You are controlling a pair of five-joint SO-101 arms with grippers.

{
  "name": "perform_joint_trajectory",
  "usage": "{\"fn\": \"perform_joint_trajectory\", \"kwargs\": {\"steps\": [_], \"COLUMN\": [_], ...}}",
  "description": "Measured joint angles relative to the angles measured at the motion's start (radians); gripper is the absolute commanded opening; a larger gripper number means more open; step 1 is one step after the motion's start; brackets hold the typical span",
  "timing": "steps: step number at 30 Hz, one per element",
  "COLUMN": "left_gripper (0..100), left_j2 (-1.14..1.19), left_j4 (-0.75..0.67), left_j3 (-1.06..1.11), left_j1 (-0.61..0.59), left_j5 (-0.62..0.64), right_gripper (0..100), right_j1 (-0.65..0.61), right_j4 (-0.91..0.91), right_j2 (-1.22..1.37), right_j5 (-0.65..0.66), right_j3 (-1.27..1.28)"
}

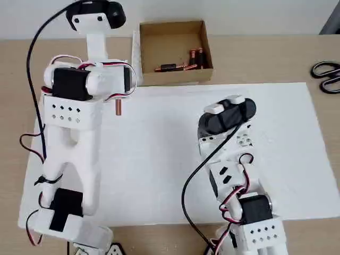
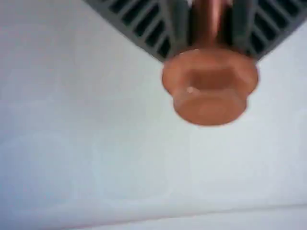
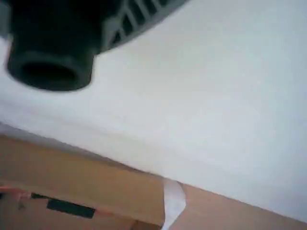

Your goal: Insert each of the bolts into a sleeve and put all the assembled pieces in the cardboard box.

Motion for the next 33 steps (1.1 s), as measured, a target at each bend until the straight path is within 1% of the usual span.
{"fn": "perform_joint_trajectory", "kwargs": {"steps": [5,8,12,15,17,20,22,27,30,33], "left_gripper": [0,0,0,0,0,0,0,0,0,0], "left_j2": [0.0,0.0,0.0,-0.003,-0.015,-0.029,-0.052,-0.192,-0.295,-0.4], "left_j4": [0.0,0.0,0.0,0.0,0.0,0.0,0.0,0.0,0.0,0.0], "left_j3": [0.0,-0.035,-0.216,-0.391,-0.462,-0.506,-0.511,-0.491,-0.382,-0.222], "left_j1": [0.003,0.038,0.121,0.173,0.184,0.186,0.186,0.215,0.23,0.255], "left_j5": [0.005,0.031,0.038,0.038,0.035,0.04,0.04,0.04,0.04,0.04], "right_gripper": [0.5,0.5,0.5,0.4,0.4,0.4,0.4,0.4,0.4,0.4], "right_j1": [-0.025,-0.044,-0.061,-0.057,-0.058,-0.061,-0.069,-0.143,-0.18,-0.183], "right_j4": [-0.092,-0.167,-0.281,-0.318,-0.324,-0.328,-0.33,-0.33,-0.33,-0.33], "right_j2": [0.0,0.0,0.0,0.0,0.0,0.0,0.0,0.0,0.0,0.0], "right_j5": [-0.044,-0.046,-0.046,-0.046,-0.046,-0.049,-0.078,-0.16,-0.166,-0.169], "right_j3": [0.04,0.087,0.164,0.196,0.198,0.199,0.203,0.235,0.252,0.259]}}
